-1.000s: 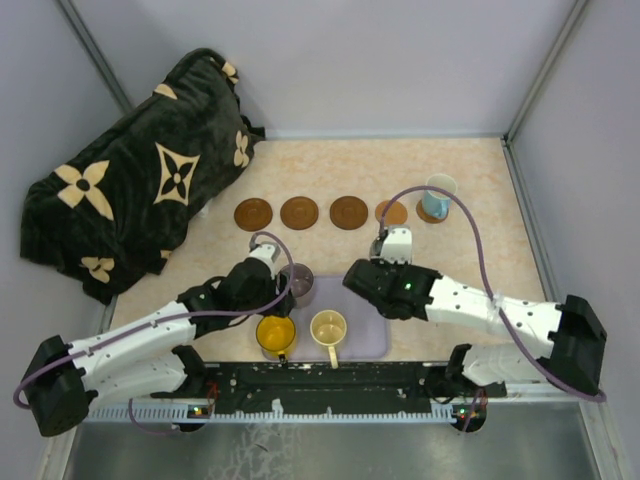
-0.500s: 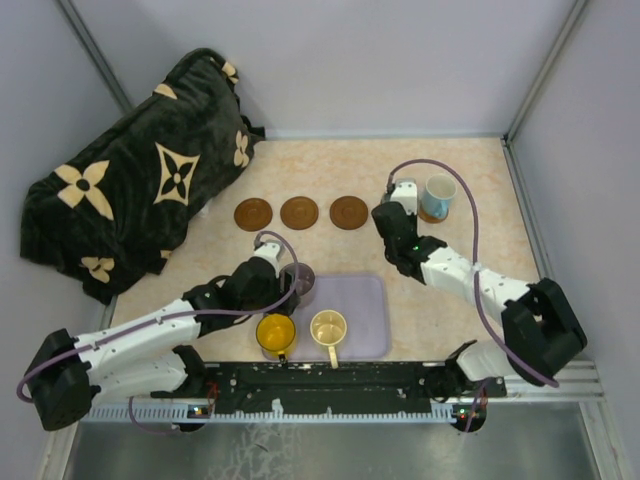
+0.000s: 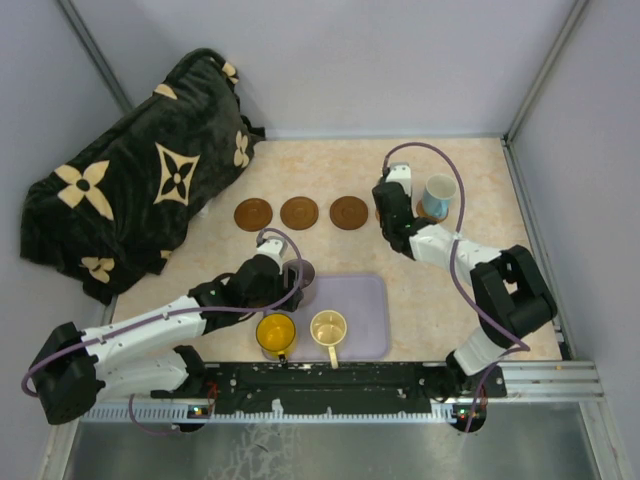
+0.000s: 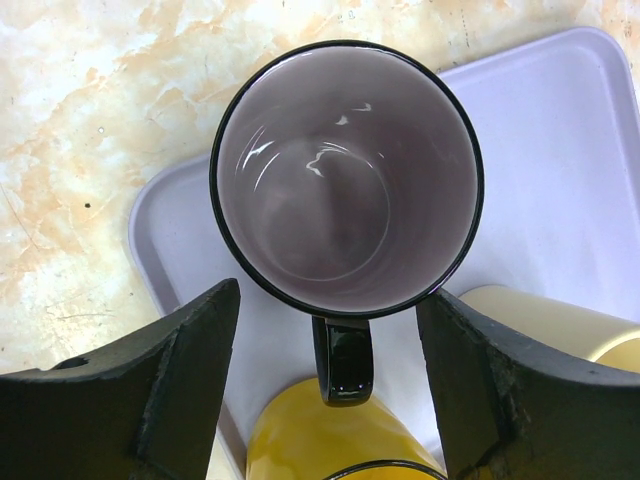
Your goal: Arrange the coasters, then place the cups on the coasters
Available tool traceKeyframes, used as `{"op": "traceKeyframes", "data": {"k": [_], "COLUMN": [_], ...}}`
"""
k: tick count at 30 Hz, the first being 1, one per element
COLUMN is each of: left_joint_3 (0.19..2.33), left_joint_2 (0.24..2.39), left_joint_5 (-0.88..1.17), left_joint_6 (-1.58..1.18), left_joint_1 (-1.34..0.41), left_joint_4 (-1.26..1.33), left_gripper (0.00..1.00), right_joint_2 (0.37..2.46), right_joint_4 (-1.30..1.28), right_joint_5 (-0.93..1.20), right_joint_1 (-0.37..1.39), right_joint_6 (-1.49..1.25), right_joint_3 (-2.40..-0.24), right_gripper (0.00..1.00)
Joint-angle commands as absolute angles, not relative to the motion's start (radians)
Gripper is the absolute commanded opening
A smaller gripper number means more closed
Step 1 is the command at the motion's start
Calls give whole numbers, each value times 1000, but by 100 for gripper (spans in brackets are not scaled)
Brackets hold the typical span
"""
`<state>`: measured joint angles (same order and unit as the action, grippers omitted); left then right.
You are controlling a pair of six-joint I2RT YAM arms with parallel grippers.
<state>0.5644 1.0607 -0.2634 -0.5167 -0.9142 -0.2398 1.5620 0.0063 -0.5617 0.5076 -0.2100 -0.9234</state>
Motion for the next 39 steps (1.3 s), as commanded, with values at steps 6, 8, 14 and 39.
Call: {"op": "traceKeyframes", "data": {"k": [6,8,14,39], "left_joint_3": [600,594,572,547], "left_joint_2": [1074,1068,1044,842], "left_joint_5": [-311,-303,-257,-144], "left_joint_6": [-518,-521,-550,-492], "left_joint_1": [-907,-907,-907,-909], "left_joint_4": [-242,-245,-269,-251], "left_gripper": [77,77,77,88], "right_joint_2": [1619,1622,1616,1687], "right_joint_4": [-17,-56,-118,-131], "right_joint_5": [-578,-583,-595,-535], "right_joint_1": [486,486,487,454], "right_joint_6": [-260,-277,-305,-325], "right_joint_3": [-1116,-1132,-1148,-1163], "right_gripper": [0,0,0,0]}}
